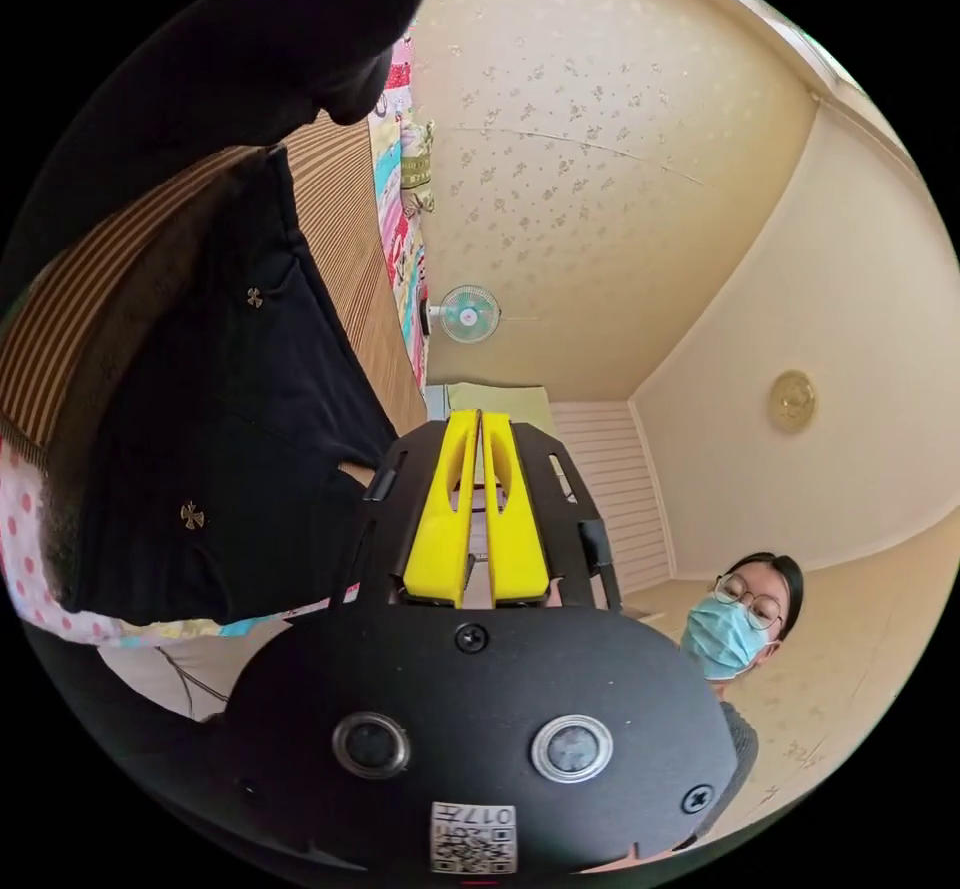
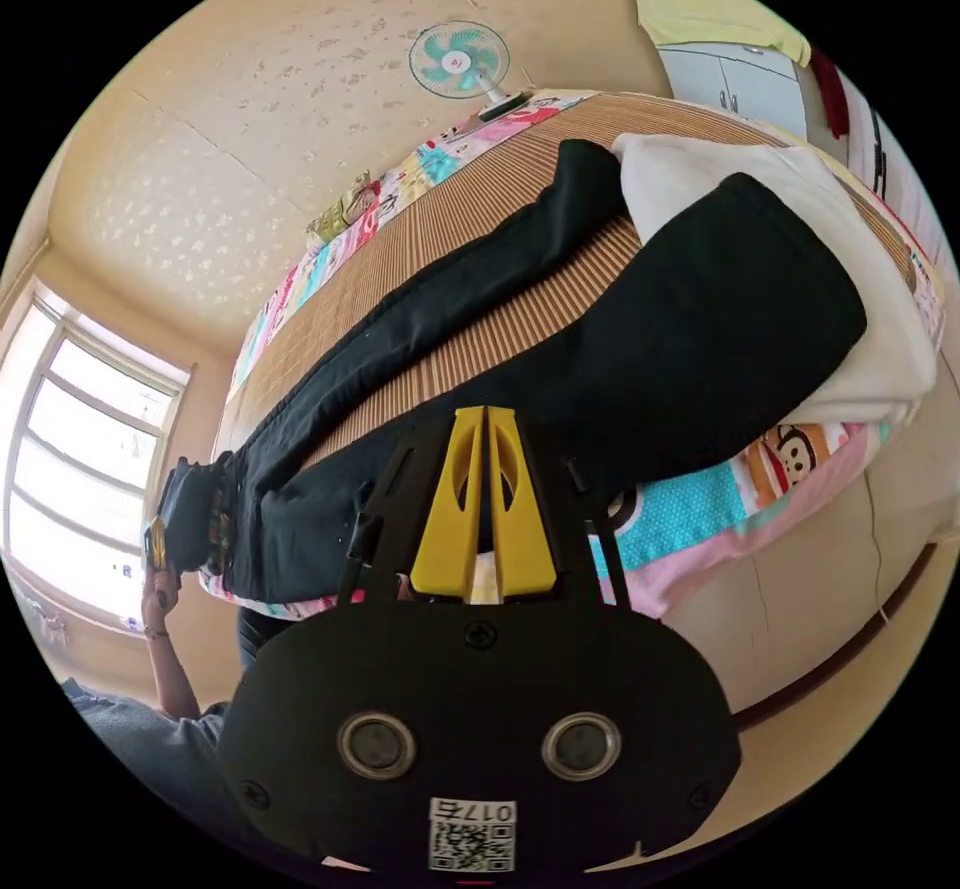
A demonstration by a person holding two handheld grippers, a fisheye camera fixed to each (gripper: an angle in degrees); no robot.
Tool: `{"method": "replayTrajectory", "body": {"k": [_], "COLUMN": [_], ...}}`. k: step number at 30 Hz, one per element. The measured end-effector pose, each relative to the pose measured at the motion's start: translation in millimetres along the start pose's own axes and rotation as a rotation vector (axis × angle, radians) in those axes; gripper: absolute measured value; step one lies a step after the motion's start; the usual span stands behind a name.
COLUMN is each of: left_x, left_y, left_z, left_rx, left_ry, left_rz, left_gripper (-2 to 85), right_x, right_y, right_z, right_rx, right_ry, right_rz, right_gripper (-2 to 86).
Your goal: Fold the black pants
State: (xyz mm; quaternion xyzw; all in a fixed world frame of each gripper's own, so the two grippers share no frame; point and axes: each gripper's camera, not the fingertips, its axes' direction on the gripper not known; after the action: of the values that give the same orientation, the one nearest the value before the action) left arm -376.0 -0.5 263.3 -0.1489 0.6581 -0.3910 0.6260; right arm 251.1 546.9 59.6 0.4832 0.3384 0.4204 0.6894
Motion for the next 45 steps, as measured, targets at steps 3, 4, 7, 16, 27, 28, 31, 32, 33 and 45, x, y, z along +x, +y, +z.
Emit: {"method": "replayTrajectory", "body": {"k": [3,4,7,16,27,28,31,32,33,45], "left_x": [-1.9,-2.5,8.7,-21.9,-56.9,-59.5,-59.9,-54.2,-37.7,3.1], "left_y": [6.2,8.4,14.8,64.2,89.9,90.7,93.2,93.7,95.1,131.4], "left_z": [-15.1,-20.2,-34.6,-76.4,-43.9,-41.1,-42.8,-44.6,-46.4,-72.4], "left_rx": [0.017,0.019,0.009,0.144,0.045,0.040,-0.016,-0.023,-0.050,-0.049], "left_ry": [-0.009,-0.028,-0.257,-0.933,-0.708,-0.688,-0.470,-0.446,-0.442,-0.495], "left_rz": [-0.010,-0.006,0.087,0.012,-0.097,-0.087,-0.068,-0.047,0.016,0.093], "left_gripper": [-0.8,-0.7,0.3,18.6,11.7,10.8,3.6,3.5,3.2,2.3], "right_x": [28.2,38.6,60.9,110.9,114.7,115.8,117.9,118.0,118.2,124.2], "right_y": [27.7,37.0,54.2,88.9,104.3,105.1,107.4,107.8,107.7,55.1], "right_z": [-17.3,-26.1,-46.6,-95.3,-117.5,-120.0,-131.2,-139.5,-143.8,-122.4], "right_rx": [-0.021,-0.013,-0.010,0.099,0.211,0.213,0.239,0.265,0.278,0.164], "right_ry": [-0.076,-0.097,-0.123,-0.207,-0.312,-0.307,-0.313,-0.312,-0.307,-0.292], "right_rz": [0.082,0.108,0.166,0.311,0.369,0.376,0.403,0.401,0.399,0.361], "right_gripper": [0.4,0.4,0.5,0.8,3.5,4.3,6.5,7.2,7.4,6.9]}}
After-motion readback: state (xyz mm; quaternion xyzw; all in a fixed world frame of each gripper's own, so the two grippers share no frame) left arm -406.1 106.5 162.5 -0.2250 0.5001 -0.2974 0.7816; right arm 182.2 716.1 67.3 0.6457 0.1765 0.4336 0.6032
